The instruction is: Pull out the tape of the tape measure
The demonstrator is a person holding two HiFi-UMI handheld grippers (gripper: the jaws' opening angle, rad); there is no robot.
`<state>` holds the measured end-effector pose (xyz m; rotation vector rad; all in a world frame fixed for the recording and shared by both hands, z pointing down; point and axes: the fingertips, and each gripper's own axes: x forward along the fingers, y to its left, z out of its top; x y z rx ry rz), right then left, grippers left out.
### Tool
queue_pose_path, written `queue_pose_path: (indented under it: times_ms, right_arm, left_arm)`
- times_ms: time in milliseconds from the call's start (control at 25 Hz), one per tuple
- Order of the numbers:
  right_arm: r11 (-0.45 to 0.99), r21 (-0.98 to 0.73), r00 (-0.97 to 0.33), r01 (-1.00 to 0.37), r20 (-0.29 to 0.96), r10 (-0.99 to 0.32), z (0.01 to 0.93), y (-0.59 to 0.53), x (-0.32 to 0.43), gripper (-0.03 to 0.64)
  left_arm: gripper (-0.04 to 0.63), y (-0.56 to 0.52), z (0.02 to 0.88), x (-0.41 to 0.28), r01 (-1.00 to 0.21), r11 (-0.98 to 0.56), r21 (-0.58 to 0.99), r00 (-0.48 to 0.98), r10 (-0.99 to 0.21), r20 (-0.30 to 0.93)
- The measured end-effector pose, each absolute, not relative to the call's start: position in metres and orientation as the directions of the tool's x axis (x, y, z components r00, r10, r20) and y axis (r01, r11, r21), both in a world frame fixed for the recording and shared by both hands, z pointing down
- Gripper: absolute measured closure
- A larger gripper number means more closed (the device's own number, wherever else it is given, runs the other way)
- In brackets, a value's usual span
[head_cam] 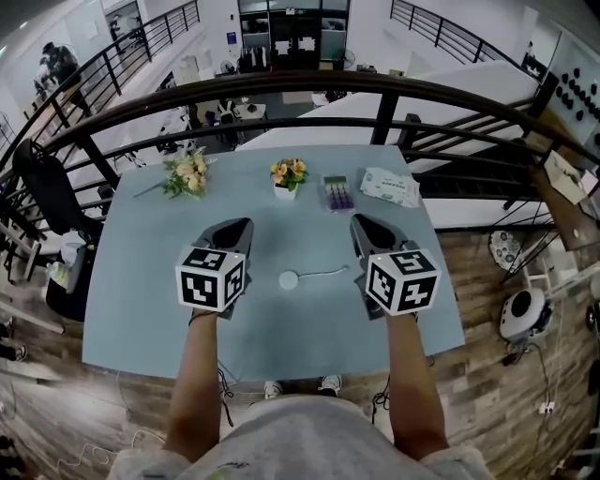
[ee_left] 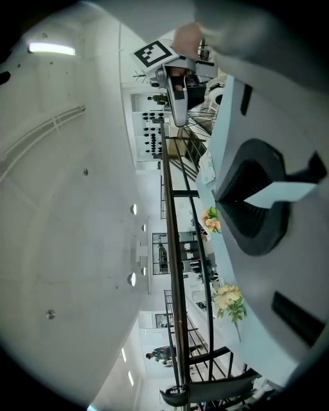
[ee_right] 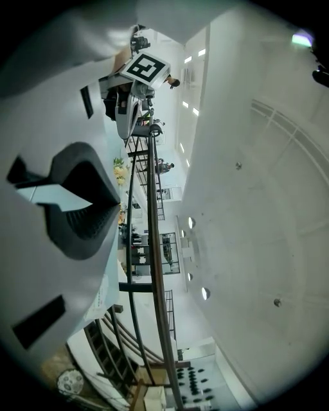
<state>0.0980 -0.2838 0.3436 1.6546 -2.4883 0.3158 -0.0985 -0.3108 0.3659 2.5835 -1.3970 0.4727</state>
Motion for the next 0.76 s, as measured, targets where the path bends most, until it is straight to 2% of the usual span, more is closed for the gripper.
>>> queue_pose_path:
  times_ms: [760]
  right_arm:
    - [0.373, -0.073, -0.38, -0.925, 0.209, -0.901, 0.3364, -0.277, 0.1013, 0.612]
  left_arm:
    - [0.597, -0.3035, 0.3668, -0.096, -0.834, -0.552, -0.015, 0.509, -0.779, 0.367]
